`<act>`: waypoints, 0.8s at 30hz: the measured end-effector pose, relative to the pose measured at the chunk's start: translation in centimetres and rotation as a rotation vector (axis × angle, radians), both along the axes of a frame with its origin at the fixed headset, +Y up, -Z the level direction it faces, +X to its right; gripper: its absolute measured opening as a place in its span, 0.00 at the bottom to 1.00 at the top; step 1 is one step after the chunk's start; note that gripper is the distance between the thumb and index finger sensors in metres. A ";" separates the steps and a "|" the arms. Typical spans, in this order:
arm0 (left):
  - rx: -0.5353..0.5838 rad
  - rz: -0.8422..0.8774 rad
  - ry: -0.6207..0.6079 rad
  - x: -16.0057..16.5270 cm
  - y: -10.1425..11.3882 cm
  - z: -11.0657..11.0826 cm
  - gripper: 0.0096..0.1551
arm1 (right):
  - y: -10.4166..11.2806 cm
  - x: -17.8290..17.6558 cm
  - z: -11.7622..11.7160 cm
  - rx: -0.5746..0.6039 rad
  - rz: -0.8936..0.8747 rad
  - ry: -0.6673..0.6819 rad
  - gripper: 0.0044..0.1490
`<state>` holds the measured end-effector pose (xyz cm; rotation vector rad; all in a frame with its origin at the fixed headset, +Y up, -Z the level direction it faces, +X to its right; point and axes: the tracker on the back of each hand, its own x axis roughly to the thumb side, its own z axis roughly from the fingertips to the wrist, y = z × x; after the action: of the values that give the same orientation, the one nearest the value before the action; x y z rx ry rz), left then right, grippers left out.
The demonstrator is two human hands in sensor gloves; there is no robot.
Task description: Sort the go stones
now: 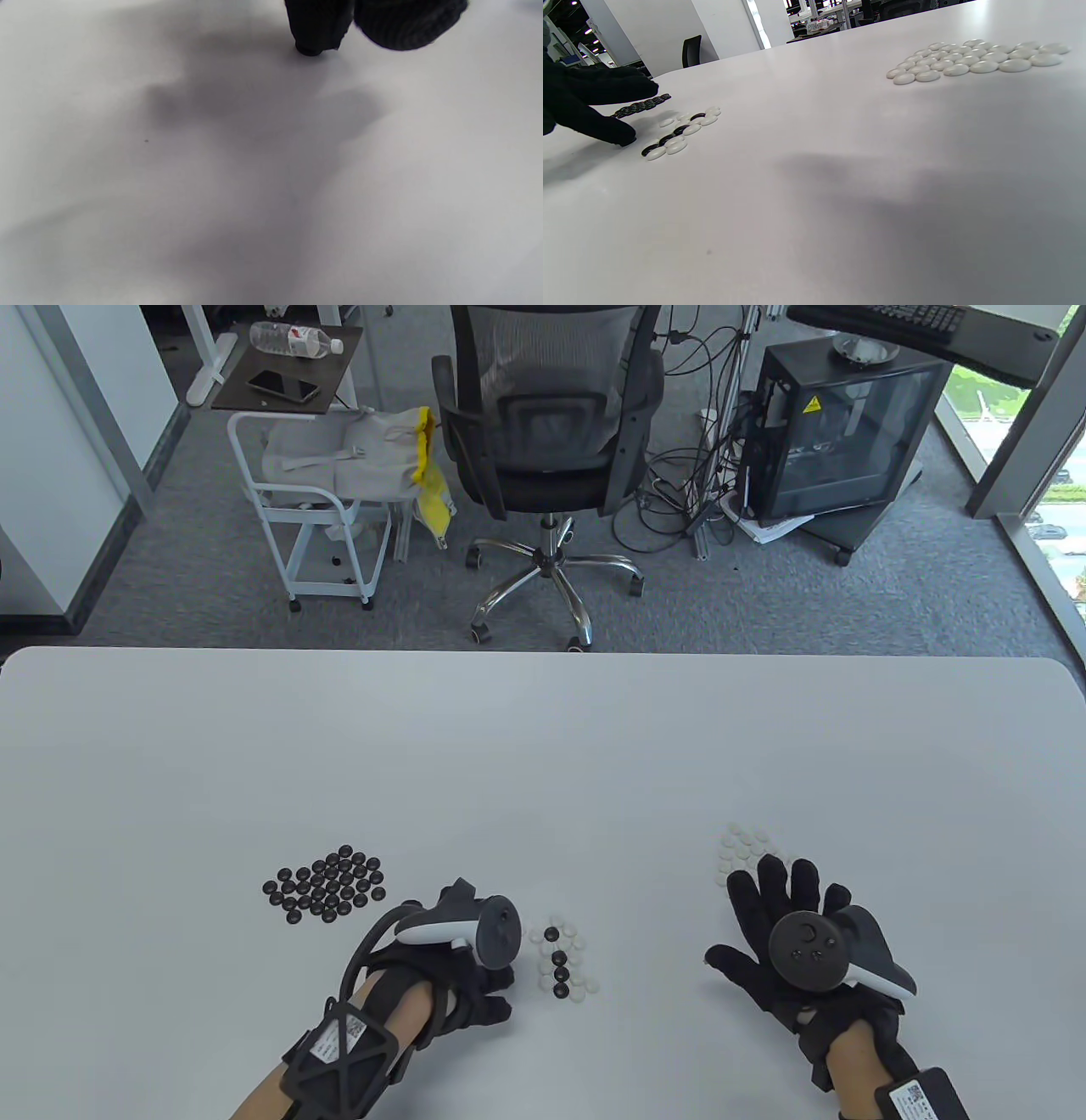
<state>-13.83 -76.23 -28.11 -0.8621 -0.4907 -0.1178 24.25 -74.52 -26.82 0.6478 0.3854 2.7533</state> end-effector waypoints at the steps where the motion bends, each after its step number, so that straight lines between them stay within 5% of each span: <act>1: 0.008 -0.003 0.024 -1.2 0.0 0.3 0.38 | 0.0 0.0 0.0 -0.001 -0.002 0.000 0.57; 12: 0.003 -0.045 0.479 -15.6 0.3 -0.6 0.37 | -0.3 -0.3 -0.1 -0.020 0.008 0.008 0.57; 24: -0.026 0.016 0.649 -19.5 -0.7 -2.5 0.39 | -0.4 -0.5 -0.2 -0.039 0.011 0.003 0.57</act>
<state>-33.33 -76.89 -30.60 -0.8667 0.1097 0.1825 23.75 -74.93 -26.97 0.6416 0.4427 2.7482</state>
